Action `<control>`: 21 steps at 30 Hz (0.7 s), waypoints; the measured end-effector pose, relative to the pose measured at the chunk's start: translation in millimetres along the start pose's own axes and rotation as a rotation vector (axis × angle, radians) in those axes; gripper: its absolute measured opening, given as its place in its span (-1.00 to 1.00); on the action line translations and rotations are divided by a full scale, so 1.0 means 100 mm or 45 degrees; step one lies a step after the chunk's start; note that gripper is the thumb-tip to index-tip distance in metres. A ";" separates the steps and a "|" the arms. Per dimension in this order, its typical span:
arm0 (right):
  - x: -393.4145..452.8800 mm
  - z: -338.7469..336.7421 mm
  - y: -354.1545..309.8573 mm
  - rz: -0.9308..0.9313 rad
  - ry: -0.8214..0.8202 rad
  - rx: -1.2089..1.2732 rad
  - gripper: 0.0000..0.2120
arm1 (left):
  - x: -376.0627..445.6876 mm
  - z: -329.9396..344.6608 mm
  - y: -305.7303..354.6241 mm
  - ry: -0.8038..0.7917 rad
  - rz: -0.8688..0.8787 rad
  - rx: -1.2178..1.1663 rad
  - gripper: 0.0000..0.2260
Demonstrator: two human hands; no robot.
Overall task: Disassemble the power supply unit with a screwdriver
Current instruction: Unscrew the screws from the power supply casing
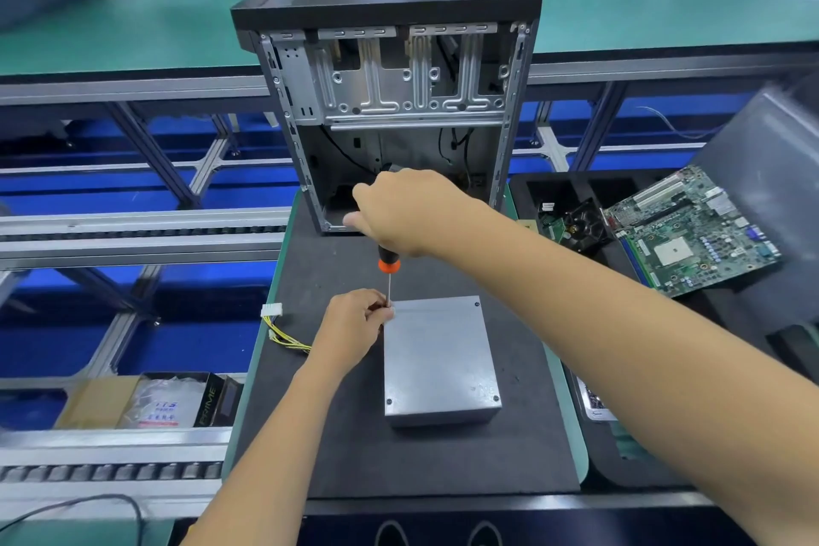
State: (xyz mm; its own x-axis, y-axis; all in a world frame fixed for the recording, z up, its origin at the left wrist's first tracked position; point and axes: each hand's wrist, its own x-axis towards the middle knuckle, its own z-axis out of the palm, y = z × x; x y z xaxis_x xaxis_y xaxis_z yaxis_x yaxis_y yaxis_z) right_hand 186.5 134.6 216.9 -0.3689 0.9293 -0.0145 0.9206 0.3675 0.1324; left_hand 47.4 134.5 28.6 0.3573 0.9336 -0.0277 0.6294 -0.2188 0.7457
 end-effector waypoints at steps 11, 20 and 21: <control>-0.01 -0.03 -0.03 0.089 -0.072 0.245 -0.70 | 0.03 0.00 0.00 -0.005 0.033 0.085 -0.90; -0.04 -0.05 -0.01 -0.006 -0.125 0.508 -0.77 | 0.02 0.03 0.03 0.024 0.047 0.143 -0.89; -0.03 -0.04 -0.01 0.065 -0.096 0.402 -0.69 | 0.02 0.03 0.03 0.021 0.038 0.152 -0.88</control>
State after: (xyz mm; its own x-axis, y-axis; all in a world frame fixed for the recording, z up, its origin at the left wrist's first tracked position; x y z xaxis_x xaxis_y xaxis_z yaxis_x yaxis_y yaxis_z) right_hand 186.3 131.7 220.4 -0.3216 0.9425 -0.0907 0.9363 0.3023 -0.1787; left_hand 52.3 134.3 28.8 0.3662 0.9305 0.0053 0.6968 -0.2780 0.6613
